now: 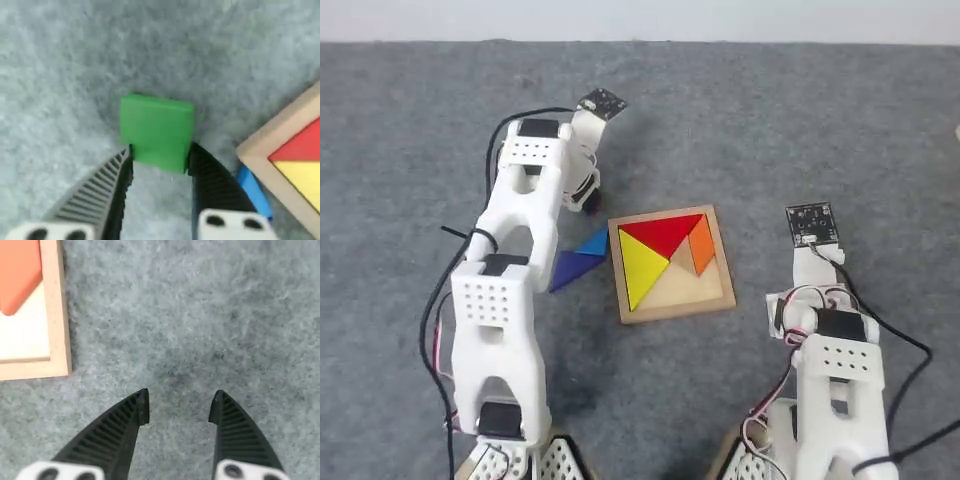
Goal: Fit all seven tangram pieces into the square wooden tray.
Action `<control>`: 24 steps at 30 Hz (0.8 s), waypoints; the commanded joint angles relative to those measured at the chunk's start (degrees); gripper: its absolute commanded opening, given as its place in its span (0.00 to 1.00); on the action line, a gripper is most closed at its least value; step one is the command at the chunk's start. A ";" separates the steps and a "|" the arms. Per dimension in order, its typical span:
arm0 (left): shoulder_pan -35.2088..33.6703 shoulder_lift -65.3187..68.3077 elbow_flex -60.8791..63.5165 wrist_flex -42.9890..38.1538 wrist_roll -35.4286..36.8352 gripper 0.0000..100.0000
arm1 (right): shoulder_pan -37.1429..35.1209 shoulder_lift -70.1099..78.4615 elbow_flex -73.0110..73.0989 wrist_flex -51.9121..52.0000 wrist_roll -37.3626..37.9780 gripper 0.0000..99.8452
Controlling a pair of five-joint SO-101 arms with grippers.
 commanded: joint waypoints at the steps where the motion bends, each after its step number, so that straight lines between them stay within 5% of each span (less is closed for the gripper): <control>1: -0.26 -0.44 -2.95 0.44 0.62 0.17 | 0.40 -0.22 -0.53 -0.92 0.62 0.21; 24: 0.53 2.29 -7.69 -8.18 2.20 0.21 | 0.40 -0.22 -0.53 -0.92 0.62 0.21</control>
